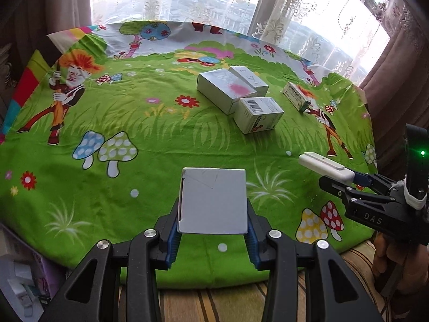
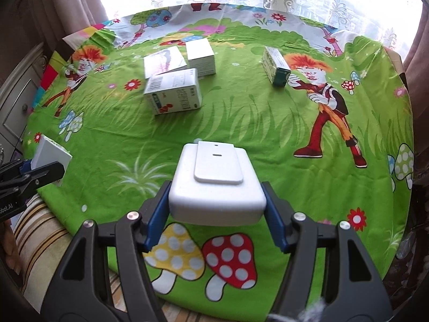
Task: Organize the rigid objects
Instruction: 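Carry the white device and small white box toward the purple storage box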
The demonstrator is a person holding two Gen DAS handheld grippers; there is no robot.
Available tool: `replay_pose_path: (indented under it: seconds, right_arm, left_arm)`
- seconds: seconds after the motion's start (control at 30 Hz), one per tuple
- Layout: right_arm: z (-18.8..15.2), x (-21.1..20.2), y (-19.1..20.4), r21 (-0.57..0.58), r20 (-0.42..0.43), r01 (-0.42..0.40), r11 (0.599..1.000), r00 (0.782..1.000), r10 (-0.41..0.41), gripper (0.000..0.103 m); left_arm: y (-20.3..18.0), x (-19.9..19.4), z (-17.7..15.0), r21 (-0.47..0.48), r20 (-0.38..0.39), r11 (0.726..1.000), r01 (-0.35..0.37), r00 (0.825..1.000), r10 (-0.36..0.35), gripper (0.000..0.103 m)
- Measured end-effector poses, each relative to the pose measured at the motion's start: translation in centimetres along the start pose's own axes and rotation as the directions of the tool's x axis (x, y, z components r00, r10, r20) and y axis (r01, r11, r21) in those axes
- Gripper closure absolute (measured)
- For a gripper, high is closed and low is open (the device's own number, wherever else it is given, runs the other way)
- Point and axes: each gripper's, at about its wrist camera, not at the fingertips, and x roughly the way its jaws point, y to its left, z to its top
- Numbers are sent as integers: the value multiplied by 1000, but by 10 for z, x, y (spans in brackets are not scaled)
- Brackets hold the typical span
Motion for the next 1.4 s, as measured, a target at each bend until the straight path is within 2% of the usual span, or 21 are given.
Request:
replay_pose_path:
  seconds: [0.23, 0.43, 0.53, 0.87, 1.1, 1.4]
  right_arm:
    - [-4, -18, 15, -14, 22, -22, 1000, 1000, 22, 35]
    - [-7, -32, 42, -55, 33, -65, 996, 997, 67, 35]
    - [-9, -37, 62, -86, 31, -95, 992, 995, 98, 35]
    - [-22, -48, 150, -203, -7, -211, 956, 977, 215, 35]
    - [-31, -54, 222, -311, -54, -298, 902, 953, 297, 35]
    - [-40, -55, 299, -418, -113, -374, 828, 926, 361, 35]
  left_arm:
    - [10, -19, -12, -19, 22, 1000, -12, 1000, 13, 61]
    - [22, -39, -20, -20, 58, 996, -83, 995, 84, 61]
    - [30, -49, -24, -24, 74, 992, -124, 989, 125, 61]
    - [91, -83, -48, -148, 87, 971, -190, 975, 204, 61]
    - [141, -106, -67, -239, 81, 937, -256, 956, 282, 61]
    - [204, -127, -95, -357, 32, 868, -346, 924, 382, 61]
